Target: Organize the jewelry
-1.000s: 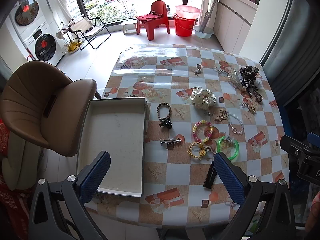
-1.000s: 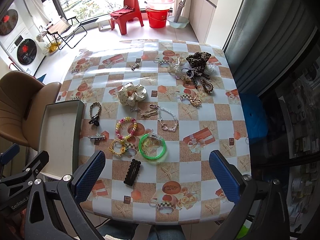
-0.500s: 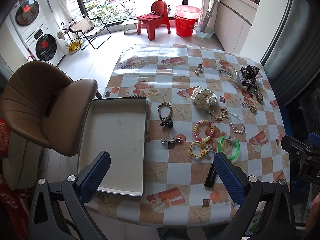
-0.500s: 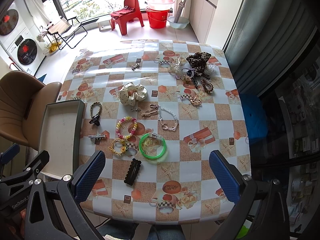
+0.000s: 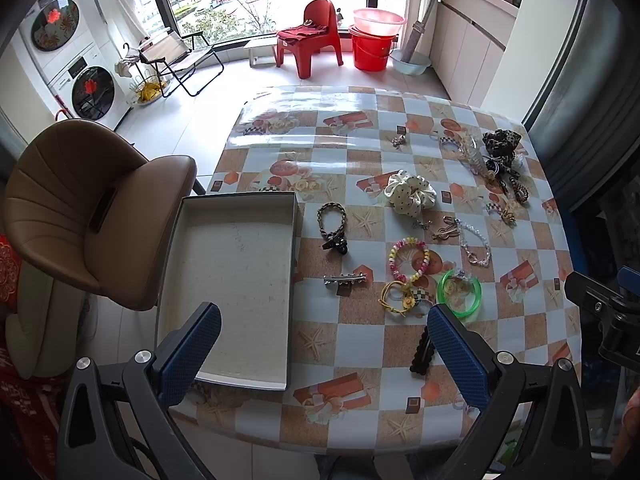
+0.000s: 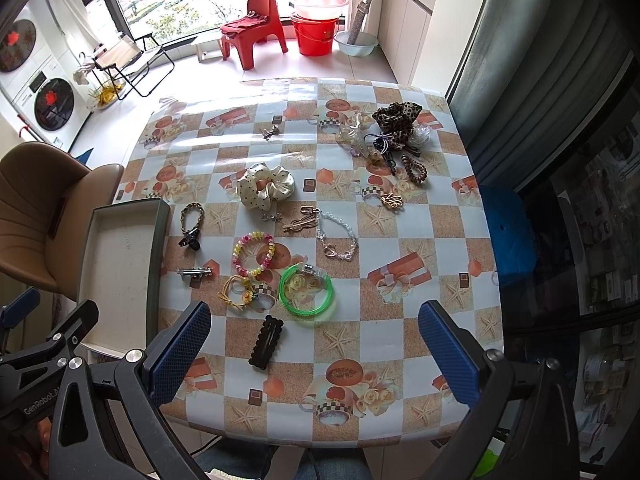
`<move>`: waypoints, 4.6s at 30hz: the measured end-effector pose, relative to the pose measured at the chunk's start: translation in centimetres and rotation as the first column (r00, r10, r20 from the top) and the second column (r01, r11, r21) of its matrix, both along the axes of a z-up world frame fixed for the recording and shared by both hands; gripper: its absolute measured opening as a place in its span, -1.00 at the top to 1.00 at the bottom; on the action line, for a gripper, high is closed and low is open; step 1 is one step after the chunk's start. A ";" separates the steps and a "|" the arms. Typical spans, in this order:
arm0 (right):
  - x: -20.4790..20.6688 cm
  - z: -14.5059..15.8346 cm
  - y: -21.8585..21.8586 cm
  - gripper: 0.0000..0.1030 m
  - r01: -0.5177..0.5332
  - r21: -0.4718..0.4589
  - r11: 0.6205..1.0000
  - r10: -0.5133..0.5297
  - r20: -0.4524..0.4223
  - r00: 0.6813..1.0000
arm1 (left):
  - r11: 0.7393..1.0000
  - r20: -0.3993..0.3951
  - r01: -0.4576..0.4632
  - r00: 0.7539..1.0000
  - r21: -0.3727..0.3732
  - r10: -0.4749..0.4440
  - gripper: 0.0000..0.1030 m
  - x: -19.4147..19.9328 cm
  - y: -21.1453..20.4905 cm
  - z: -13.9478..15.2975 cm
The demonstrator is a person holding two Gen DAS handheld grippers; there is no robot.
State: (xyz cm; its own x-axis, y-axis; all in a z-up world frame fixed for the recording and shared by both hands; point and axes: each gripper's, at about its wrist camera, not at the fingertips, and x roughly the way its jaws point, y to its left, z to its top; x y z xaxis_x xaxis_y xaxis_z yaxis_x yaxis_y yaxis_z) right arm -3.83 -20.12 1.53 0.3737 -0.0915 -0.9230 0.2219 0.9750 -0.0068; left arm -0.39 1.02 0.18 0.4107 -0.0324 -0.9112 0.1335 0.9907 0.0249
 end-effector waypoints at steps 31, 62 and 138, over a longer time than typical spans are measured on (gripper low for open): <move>0.5 0.0 0.4 -1.00 0.003 0.005 1.000 -0.003 -0.008 1.000 | 1.000 -0.018 0.004 1.000 0.008 -0.004 -1.00 -1.8 0.7 -1.9; 1.6 -14.5 -5.2 -1.00 0.115 0.104 0.988 -0.082 -0.280 0.957 | 0.983 -0.272 -0.094 0.961 -0.156 0.048 -1.00 4.5 -1.7 -15.2; 17.4 -14.3 21.4 0.87 -0.332 0.262 0.906 0.357 -0.055 0.932 | 0.932 -0.108 -0.305 0.951 -0.196 0.288 0.77 11.7 19.6 -15.9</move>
